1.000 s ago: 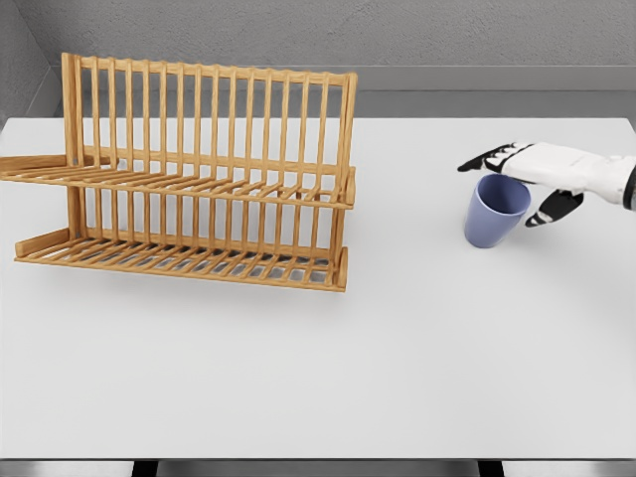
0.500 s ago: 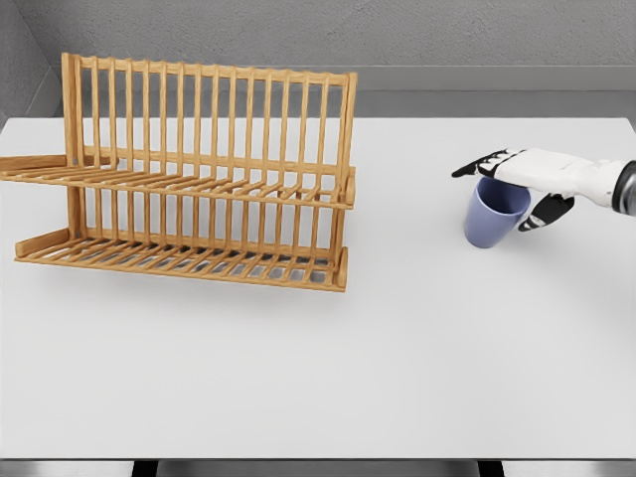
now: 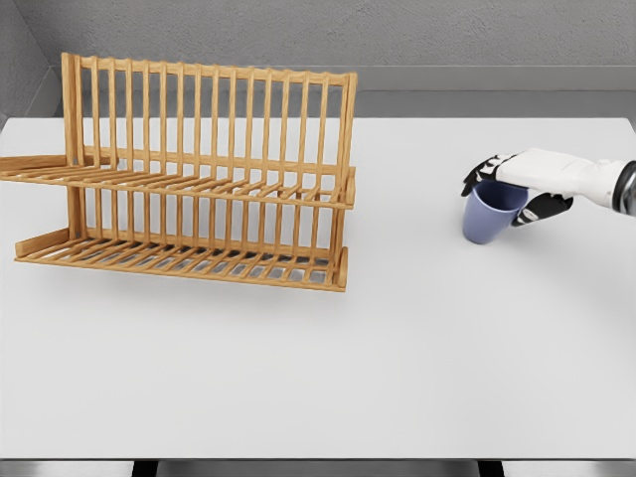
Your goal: Right arm put cup on second shelf
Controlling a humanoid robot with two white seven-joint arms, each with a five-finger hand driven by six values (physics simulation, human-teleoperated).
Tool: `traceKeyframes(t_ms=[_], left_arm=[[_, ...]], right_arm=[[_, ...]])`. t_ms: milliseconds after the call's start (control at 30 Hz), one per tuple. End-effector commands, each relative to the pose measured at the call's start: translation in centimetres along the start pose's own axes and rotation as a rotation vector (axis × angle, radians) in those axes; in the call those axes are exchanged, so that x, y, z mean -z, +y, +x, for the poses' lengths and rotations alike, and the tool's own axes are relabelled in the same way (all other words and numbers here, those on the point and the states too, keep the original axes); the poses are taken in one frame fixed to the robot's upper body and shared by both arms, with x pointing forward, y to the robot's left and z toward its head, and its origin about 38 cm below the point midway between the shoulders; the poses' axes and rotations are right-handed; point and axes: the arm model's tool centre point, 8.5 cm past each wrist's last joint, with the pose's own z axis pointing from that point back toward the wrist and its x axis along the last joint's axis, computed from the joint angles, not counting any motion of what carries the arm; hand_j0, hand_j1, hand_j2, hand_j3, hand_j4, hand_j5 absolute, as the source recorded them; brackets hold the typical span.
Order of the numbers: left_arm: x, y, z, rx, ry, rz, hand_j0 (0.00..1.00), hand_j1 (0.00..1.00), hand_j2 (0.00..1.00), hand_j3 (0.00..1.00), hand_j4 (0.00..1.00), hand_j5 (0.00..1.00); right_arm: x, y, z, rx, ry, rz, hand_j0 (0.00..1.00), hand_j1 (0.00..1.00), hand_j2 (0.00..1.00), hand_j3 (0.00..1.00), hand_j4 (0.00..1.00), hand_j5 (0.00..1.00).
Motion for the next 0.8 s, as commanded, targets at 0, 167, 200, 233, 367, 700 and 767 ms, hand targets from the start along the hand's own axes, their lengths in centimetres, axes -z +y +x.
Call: traceKeyframes(t_ms=[0, 167, 200, 233, 367, 700, 767], left_arm=[[0.0, 0.0, 0.0, -0.001, 0.0, 0.0, 1.0, 1.0, 1.0, 1.0, 1.0, 1.0], [0.0, 0.0, 0.0, -0.001, 0.0, 0.0, 1.0, 1.0, 1.0, 1.0, 1.0, 1.0], [0.0, 0.0, 0.0, 0.001, 0.0, 0.0, 1.0, 1.0, 1.0, 1.0, 1.0, 1.0], [0.0, 0.0, 0.0, -0.001, 0.0, 0.0, 1.0, 1.0, 1.0, 1.0, 1.0, 1.0], [0.0, 0.0, 0.0, 0.001, 0.0, 0.0, 1.0, 1.0, 1.0, 1.0, 1.0, 1.0], [0.0, 0.0, 0.0, 0.001, 0.0, 0.0, 1.0, 1.0, 1.0, 1.0, 1.0, 1.0], [0.0, 0.0, 0.0, 0.001, 0.0, 0.0, 1.0, 1.0, 1.0, 1.0, 1.0, 1.0]], right_arm=[[-0.2, -0.4, 0.1, -0.004, -0.002, -0.008, 0.64, 0.64, 0.64, 0.64, 0.64, 0.64], [-0.5, -1.1, 0.7, -0.03, -0.014, -0.018, 0.64, 0.64, 0.64, 0.64, 0.64, 0.64], [-0.7, -1.4, 0.9, -0.04, -0.016, -0.02, 0.64, 0.64, 0.64, 0.64, 0.64, 0.64], [-0.9, -1.5, 1.0, -0.048, -0.016, -0.02, 0.64, 0.64, 0.64, 0.64, 0.64, 0.64], [-1.6, -2.1, 1.3, -0.072, -0.016, -0.022, 0.64, 0.64, 0.64, 0.64, 0.64, 0.64], [-3.1, -4.1, 2.1, -0.124, -0.016, -0.068, 0.65, 0.65, 0.65, 0.65, 0.65, 0.65], [-3.9, -5.3, 2.4, -0.138, -0.015, -0.109, 0.65, 0.65, 0.65, 0.65, 0.65, 0.65]])
